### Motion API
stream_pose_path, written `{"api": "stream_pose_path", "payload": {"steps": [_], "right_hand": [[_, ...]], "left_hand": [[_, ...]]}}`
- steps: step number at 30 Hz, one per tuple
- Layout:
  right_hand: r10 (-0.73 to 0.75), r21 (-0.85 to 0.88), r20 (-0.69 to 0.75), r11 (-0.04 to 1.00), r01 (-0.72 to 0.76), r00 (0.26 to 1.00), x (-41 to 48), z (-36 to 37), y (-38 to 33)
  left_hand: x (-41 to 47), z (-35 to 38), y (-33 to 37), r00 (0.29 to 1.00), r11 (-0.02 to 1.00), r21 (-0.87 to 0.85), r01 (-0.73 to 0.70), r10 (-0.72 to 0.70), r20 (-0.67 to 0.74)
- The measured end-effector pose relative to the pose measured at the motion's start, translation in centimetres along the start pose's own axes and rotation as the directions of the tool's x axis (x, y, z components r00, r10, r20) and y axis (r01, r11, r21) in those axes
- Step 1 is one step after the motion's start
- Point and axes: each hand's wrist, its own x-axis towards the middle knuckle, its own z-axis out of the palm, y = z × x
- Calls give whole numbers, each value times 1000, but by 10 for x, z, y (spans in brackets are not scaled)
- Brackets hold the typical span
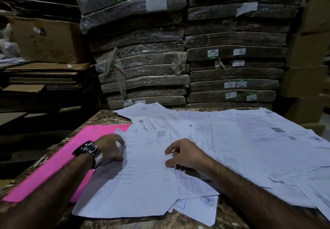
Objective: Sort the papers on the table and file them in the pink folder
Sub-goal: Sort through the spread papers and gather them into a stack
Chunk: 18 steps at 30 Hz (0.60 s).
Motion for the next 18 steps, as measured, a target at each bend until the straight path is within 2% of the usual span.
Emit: {"api": "stream_pose_path", "payload": {"steps": [8, 18], "right_hand": [[-65, -134, -20, 989, 62, 998, 2, 2, 0], [-71, -154, -37, 986, 64, 997, 4, 1, 3]], "left_hand": [[-2, -2, -2, 998, 997, -51, 56, -55, 16], [4, 2, -8, 999, 999, -14, 50, -50, -11]]}}
